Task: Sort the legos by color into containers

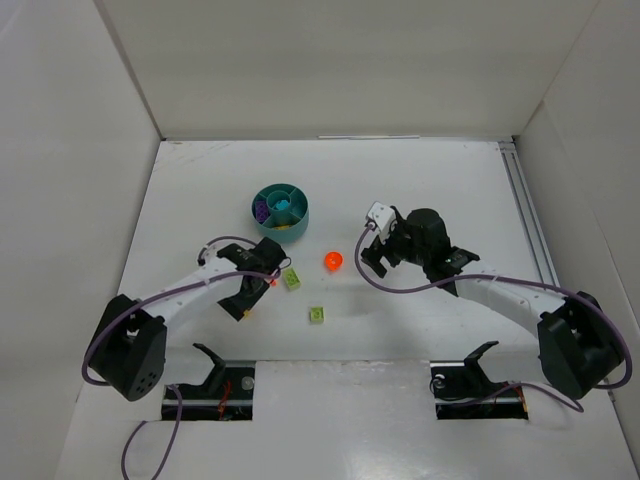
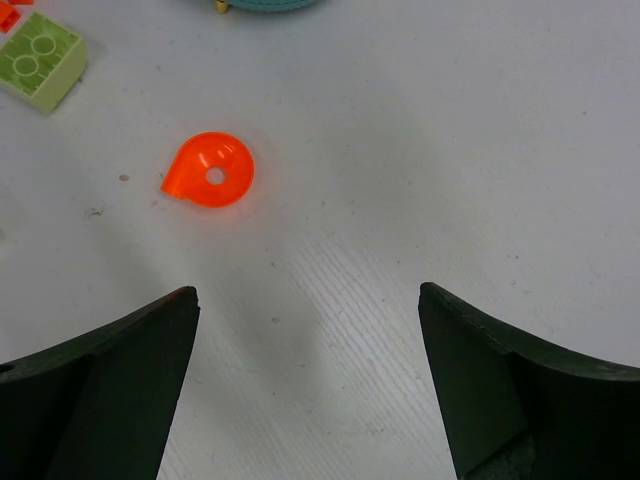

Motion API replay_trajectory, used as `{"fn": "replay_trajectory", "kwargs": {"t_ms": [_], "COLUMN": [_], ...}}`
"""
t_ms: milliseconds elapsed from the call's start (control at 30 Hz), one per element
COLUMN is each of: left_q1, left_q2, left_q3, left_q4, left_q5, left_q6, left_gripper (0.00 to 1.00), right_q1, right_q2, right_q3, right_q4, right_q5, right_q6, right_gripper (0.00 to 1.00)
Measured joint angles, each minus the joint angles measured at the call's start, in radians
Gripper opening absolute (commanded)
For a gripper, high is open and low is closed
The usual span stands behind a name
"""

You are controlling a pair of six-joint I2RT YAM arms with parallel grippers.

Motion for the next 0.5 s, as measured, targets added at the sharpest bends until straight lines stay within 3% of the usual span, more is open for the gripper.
{"fn": "replay_trajectory", "kwargs": {"t_ms": [367, 500], "left_q1": [0.015, 0.015], "left_q2": [0.062, 0.148], "left_q3": [0.003, 0.021], "left_q4": [0.007, 0.007], "left_q5": [-0.024, -0.024], "left_q6": [0.032, 0.045], "left_gripper": [0.55, 0.46], "right_q1": [-0.007, -0.014], "right_q2": [-0.015, -0.039], "right_q3": [-0.007, -0.015], "right_q4": [0.000, 0.003], "right_q5": [-0.001, 0.000], "right_q6": [0.000, 0.000], "right_gripper": [0.95, 0.95]}}
